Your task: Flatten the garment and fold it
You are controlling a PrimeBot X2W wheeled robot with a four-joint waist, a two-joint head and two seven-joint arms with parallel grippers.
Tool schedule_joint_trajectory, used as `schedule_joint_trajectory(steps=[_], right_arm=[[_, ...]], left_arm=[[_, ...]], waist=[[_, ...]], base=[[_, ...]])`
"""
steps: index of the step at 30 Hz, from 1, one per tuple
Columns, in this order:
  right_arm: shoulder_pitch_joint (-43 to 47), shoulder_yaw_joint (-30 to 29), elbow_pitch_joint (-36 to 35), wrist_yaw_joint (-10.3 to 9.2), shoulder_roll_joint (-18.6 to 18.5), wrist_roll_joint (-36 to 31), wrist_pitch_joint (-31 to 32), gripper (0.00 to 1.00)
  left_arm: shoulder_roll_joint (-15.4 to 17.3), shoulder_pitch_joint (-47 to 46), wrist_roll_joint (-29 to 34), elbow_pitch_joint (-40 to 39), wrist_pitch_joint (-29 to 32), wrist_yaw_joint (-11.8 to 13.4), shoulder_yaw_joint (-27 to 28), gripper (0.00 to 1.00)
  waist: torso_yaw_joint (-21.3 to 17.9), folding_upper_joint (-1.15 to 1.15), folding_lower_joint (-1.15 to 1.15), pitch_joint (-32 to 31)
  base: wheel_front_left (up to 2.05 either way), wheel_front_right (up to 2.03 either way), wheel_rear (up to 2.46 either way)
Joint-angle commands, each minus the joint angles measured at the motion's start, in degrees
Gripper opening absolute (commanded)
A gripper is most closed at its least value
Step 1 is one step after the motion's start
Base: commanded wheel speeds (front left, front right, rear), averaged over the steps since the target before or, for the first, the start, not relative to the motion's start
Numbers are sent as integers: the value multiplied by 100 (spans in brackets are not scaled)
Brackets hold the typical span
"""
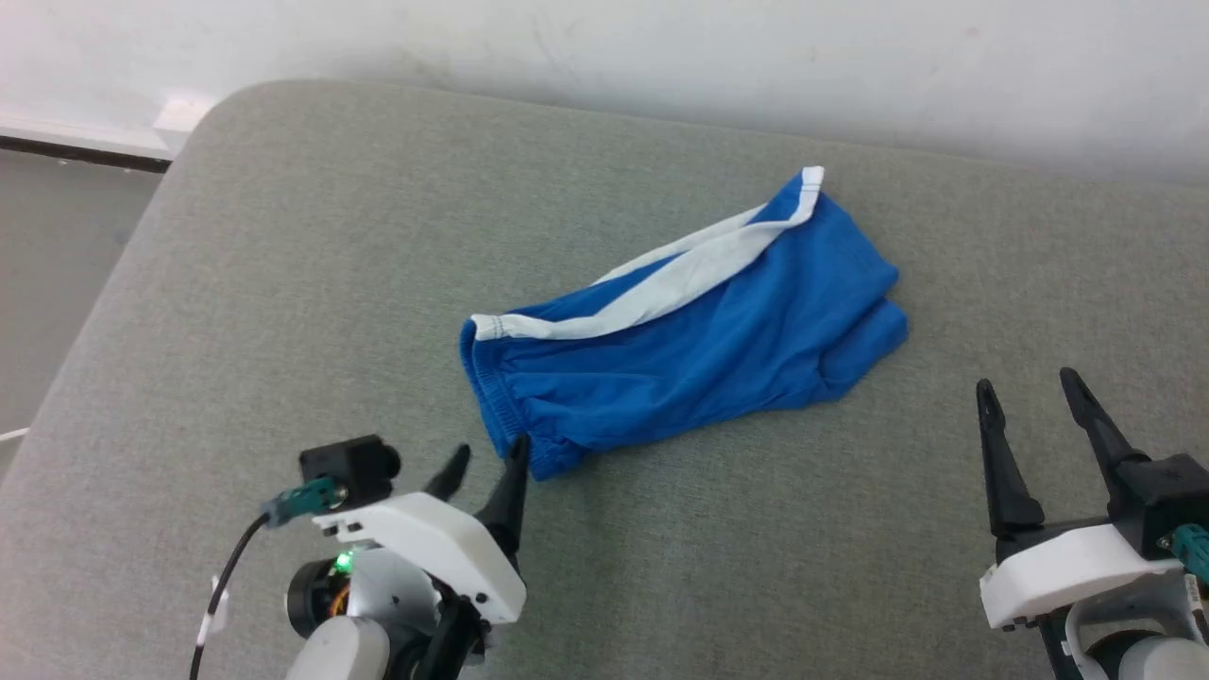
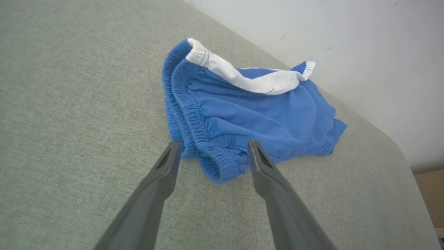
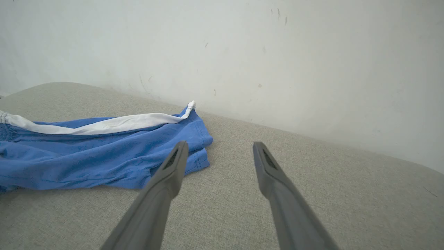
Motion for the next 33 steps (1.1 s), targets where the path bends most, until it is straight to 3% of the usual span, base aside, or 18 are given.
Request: schedule_joint_trajectory(steps=[1, 14, 23, 24, 25, 26, 33], right_arm=[[-43, 13, 5, -5, 14, 23, 10, 100], [-152, 123, 51, -5, 14, 17, 67, 100], [-264, 134, -6, -5, 15, -12, 127, 100], [-272, 125, -11, -5, 15, -13, 136, 100], [-283, 122, -17, -5, 15, -13, 146, 100], [-299, 121, -23, -5, 15, -14, 160, 100], [-573, 295, -82, -5, 15, -121, 307, 100]], left_arm=[[26, -102, -63, 25, 161, 31, -30, 100], [257, -557, -204, 567, 904, 135, -26, 100], [111, -781, -647, 993, 1395, 118, 41, 100], [78, -790, -740, 1025, 1496, 86, 31, 73], [51, -799, -820, 1051, 1579, 56, 25, 20], [57, -813, -864, 1085, 1650, 8, 2, 0], [10, -886, -964, 1235, 1409, -124, 124, 0]], waist=[[-70, 0, 0, 67], [-335, 0, 0, 333], [-424, 0, 0, 530], [-427, 0, 0, 544], [-430, 0, 0, 558], [-435, 0, 0, 571], [-411, 0, 0, 552]], base=[[0, 0, 0], [0, 0, 0], [0, 0, 0], [0, 0, 0], [0, 0, 0], [0, 0, 0], [0, 0, 0]])
